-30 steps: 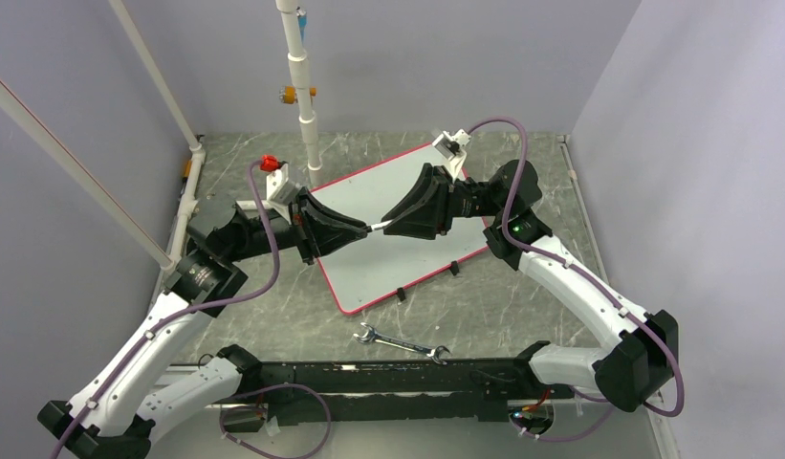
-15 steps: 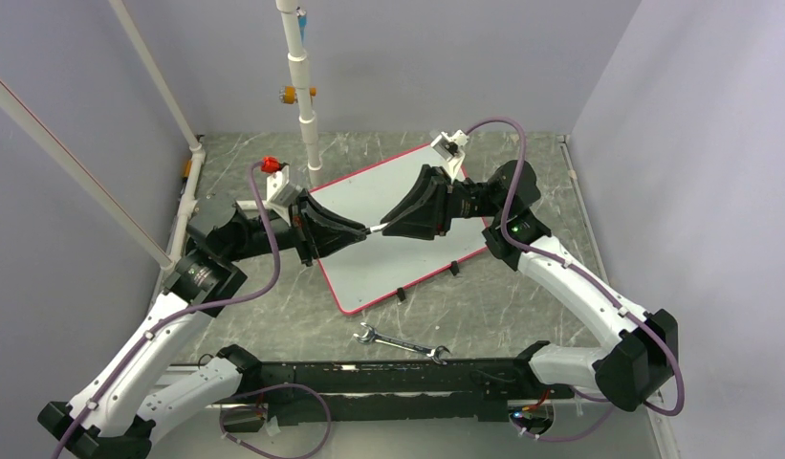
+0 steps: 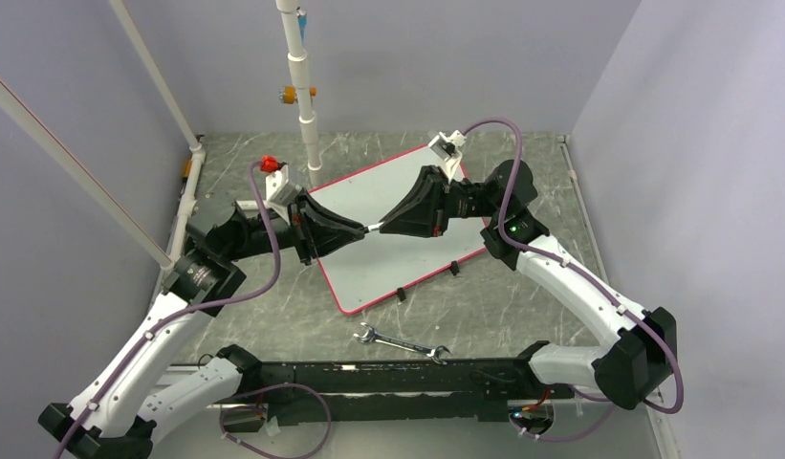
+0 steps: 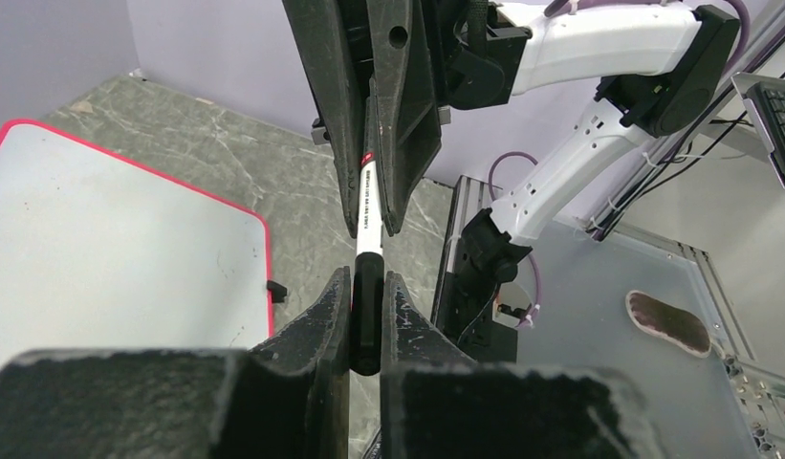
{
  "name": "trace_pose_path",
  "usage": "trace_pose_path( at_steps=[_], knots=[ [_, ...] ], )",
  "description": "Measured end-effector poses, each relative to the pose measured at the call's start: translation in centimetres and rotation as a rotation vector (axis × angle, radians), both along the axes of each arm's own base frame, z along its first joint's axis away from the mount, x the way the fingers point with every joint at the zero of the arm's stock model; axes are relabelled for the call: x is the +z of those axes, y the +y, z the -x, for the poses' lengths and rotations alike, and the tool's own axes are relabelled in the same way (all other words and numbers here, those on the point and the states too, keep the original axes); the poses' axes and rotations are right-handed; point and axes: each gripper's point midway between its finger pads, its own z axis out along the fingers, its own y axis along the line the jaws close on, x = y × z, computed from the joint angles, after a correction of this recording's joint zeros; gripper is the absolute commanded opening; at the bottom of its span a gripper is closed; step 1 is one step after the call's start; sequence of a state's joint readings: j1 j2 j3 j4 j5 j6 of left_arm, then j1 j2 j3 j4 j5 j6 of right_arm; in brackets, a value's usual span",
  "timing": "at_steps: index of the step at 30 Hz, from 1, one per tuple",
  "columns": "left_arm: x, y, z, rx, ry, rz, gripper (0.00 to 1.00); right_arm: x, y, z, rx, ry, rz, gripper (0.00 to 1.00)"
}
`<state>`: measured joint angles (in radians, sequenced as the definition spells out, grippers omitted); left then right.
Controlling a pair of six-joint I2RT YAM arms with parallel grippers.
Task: Write a sentence on the whiteboard
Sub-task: Pass from the left arm to the right, then pick up the pen cap from the whiteboard marker.
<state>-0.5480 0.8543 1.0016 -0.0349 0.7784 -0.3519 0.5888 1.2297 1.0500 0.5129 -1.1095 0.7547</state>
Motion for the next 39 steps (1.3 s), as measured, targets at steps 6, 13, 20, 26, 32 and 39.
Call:
trace_pose_path(
  at_steps=[6,13,20,26,32,39],
  knots=[
    [-0.7,0.0,-0.8,0.030,0.011,-0.021,0.59,-0.1,0.6,0.4,-0.004,-0.007,0.000,0.00],
    [-0.3,0.7,-0.3,0.047,0.003,-0.012,0.53,0.5,0.4,0.7,-0.027,-0.020,-0.012,0.00],
    [0.5,1.2,0.8,0.036,-0.032,0.012,0.39,1.2,0.1,1.1,-0.030,-0.038,-0.027,0.00],
    [0.0,0.9,0.9,0.014,-0.008,0.014,0.32,1.2,0.1,1.1,-0.030,-0.038,-0.028,0.00],
    [0.6,0.7,1.1,-0.008,-0.019,0.034,0.36,1.4,0.0,1.2,-0.027,-0.048,-0.039,0.00],
    [1.3,0.6,1.4,-0.029,-0.046,0.054,0.24,1.4,0.0,1.1,-0.028,-0.051,-0.040,0.00]
  ],
)
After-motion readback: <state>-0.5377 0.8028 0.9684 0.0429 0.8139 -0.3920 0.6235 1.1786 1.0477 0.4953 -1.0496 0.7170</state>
